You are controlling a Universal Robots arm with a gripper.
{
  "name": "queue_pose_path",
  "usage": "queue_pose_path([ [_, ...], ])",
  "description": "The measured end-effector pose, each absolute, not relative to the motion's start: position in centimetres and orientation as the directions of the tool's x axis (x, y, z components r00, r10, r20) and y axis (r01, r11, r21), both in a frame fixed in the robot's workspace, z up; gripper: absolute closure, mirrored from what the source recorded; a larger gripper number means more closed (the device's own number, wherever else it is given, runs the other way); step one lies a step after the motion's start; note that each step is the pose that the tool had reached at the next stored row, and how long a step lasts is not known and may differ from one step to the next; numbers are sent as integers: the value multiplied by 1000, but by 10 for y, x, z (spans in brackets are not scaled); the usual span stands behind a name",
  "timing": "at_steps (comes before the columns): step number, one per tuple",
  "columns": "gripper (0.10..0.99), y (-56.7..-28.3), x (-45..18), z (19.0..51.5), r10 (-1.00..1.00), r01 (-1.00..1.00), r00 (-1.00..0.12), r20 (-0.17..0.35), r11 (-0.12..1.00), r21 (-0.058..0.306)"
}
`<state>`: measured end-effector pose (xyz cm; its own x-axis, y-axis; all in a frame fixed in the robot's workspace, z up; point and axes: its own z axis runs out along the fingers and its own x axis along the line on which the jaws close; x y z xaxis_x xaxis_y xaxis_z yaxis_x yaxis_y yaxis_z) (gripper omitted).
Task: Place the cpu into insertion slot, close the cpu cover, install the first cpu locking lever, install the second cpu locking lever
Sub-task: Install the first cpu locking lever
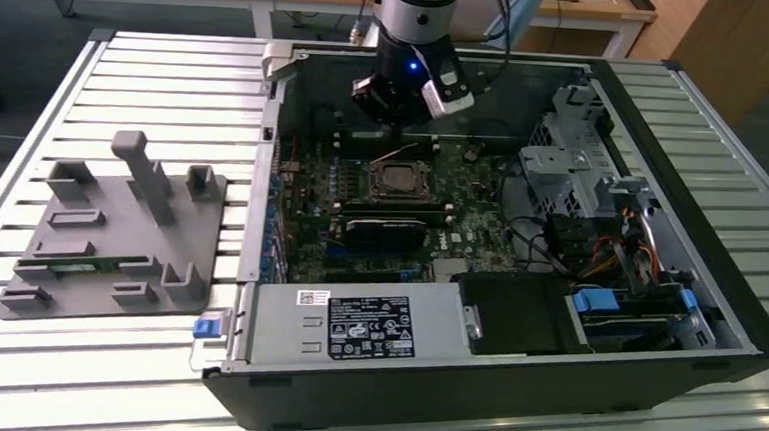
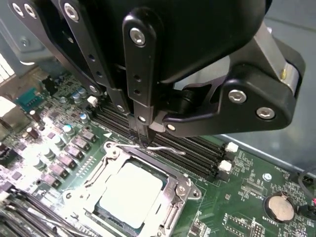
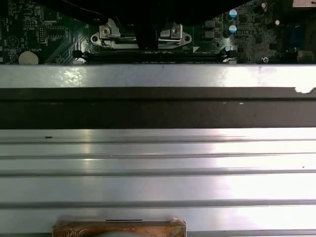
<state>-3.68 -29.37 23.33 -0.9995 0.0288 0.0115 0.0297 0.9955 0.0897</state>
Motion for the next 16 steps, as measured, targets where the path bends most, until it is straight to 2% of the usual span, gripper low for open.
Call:
queue_pose_path([
  [16,980,-292,-26,224,29,30,-1000,11,996,89],
])
